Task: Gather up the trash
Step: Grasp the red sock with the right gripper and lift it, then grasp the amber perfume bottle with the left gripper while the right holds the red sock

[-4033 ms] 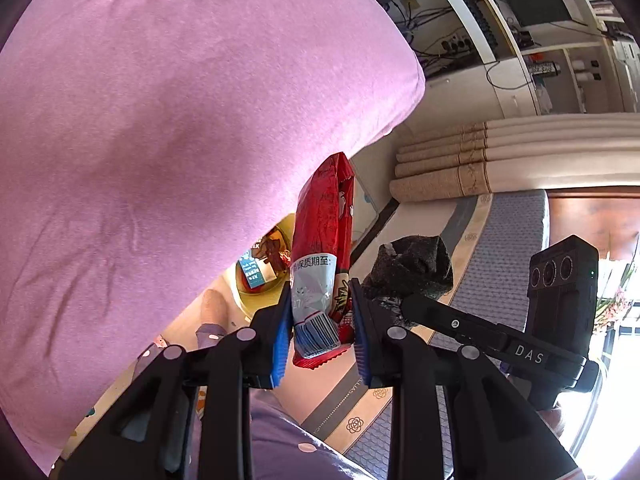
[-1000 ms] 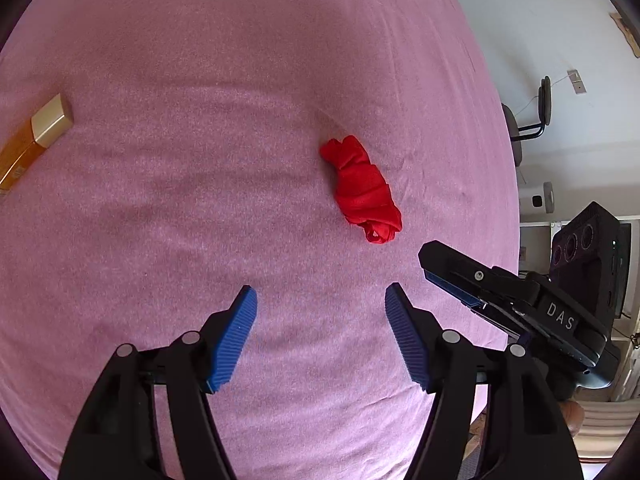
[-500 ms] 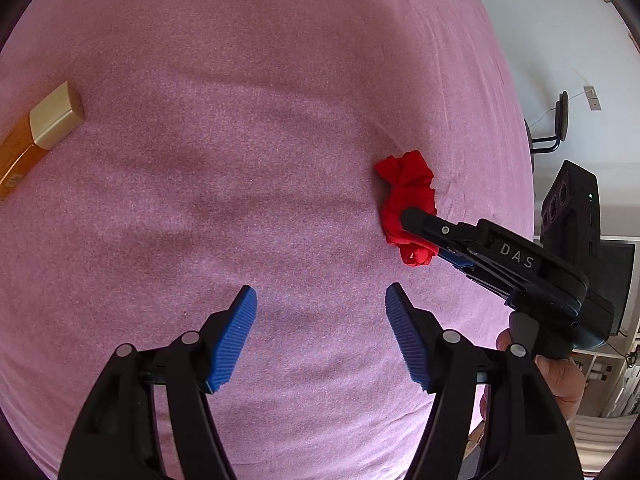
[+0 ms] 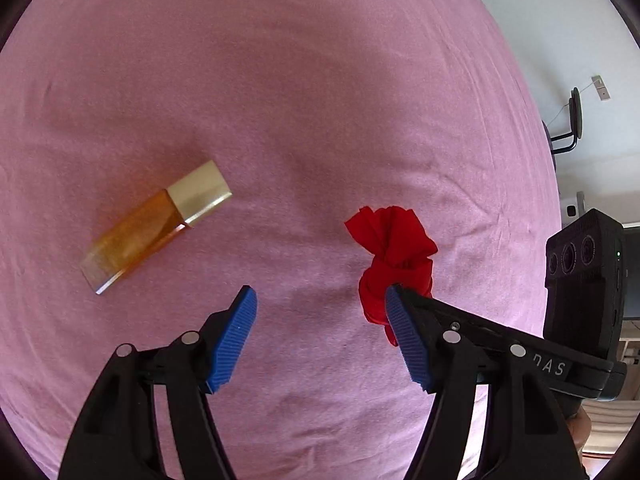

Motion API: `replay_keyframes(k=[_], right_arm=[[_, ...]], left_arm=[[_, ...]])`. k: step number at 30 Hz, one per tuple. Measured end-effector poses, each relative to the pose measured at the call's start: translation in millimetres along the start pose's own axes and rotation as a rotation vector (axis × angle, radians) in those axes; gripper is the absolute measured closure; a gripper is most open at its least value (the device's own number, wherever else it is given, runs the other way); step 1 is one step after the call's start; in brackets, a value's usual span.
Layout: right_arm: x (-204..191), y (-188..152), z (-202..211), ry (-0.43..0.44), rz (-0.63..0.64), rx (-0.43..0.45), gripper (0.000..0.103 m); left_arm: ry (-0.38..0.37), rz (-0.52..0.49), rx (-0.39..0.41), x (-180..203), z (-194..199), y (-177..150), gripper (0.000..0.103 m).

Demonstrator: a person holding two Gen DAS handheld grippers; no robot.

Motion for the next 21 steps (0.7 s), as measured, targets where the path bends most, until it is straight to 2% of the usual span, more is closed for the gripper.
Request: replay_keyframes(k=[5,8,10,15,21], right_arm=[[-13,-5,-18,0.035,-0.029,-0.018,0.066],[-15,-5,-24,0.044,-0.05,-0.022,0.066],[-16,-4,-25,0.047,-0.056,-0.016,0.066],[-8,-3,-23,0.046,-0.08,-0.008,0.065],[4,-4,-25,0.043,-0.105,-0.014,0.065]], left_arm=[[0.038,-0.037,-0.002,-44,10,2,0.036],[0.069,-0.096,-0.023,-61,7,3,0.036],[0.087,-0.15,-0.038,-64,1,6,0.036],[0.109,-0.307,-0.072,-56,-11,11,0.025],[0.107,-0.342,-0.115,-58,-26,24,0.025]])
Point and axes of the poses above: each gripper's, at about its wrist camera, not at the fingertips, and z roughly against the way its jaws point, x to its right, y to its top, the point moved 1 cm from there along -z, roughly the way its jaws point, and after that the axes turned 15 degrees about -z, right-handed, at the moved point
